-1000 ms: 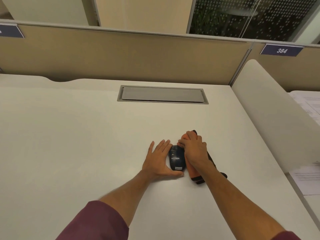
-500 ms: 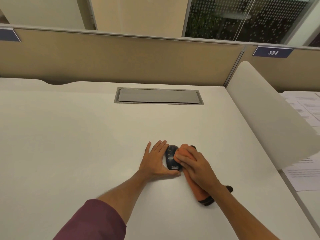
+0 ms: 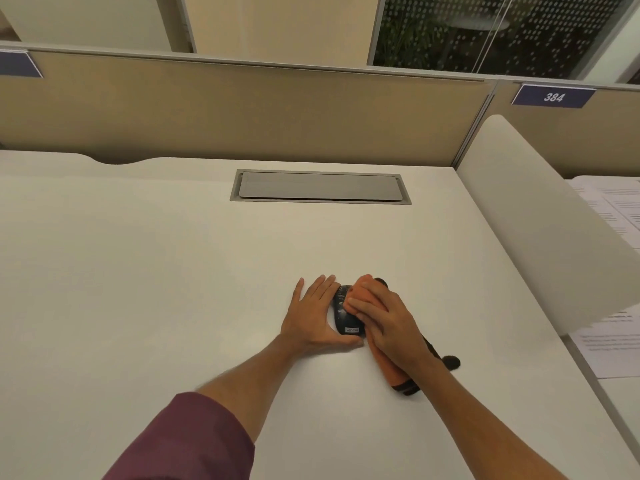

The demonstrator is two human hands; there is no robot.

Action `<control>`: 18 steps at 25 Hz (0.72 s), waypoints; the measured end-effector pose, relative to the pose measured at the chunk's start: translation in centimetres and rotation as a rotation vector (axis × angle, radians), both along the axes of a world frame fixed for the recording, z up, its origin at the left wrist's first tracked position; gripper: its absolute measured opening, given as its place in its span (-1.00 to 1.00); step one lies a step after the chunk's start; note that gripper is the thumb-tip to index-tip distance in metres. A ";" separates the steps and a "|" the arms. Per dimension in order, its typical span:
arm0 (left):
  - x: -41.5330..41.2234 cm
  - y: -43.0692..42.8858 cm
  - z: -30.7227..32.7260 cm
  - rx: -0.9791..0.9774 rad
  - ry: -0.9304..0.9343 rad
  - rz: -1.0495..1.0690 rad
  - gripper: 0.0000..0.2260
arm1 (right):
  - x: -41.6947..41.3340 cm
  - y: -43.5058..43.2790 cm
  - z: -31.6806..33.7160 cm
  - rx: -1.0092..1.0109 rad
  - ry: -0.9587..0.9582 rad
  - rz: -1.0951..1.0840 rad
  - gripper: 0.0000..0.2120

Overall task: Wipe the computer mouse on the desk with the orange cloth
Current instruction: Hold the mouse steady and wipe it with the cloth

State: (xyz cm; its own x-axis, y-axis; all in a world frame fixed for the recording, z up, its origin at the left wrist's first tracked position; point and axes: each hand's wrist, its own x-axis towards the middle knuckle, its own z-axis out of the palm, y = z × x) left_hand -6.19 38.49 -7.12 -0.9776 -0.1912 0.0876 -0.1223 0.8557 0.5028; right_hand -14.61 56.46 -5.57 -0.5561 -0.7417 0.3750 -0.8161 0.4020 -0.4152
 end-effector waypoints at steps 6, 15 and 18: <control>0.1 0.2 0.3 0.038 0.007 -0.005 0.12 | 0.3 2.5 -0.8 0.025 0.138 0.154 -0.75; -0.2 -0.3 -0.3 -0.009 -0.028 -0.024 0.10 | 0.2 2.8 -0.7 -0.040 0.054 -0.044 -0.74; -0.2 -0.3 -0.4 -0.002 -0.023 -0.020 0.09 | 0.5 2.0 -0.6 -0.013 0.049 0.014 -0.69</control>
State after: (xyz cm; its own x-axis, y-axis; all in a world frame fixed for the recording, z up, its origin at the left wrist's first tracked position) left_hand -6.37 38.23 -7.51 -0.9830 -0.1719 0.0652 -0.1171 0.8590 0.4984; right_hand -14.06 58.49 -6.13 -0.5266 -0.7438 0.4116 -0.8411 0.3855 -0.3795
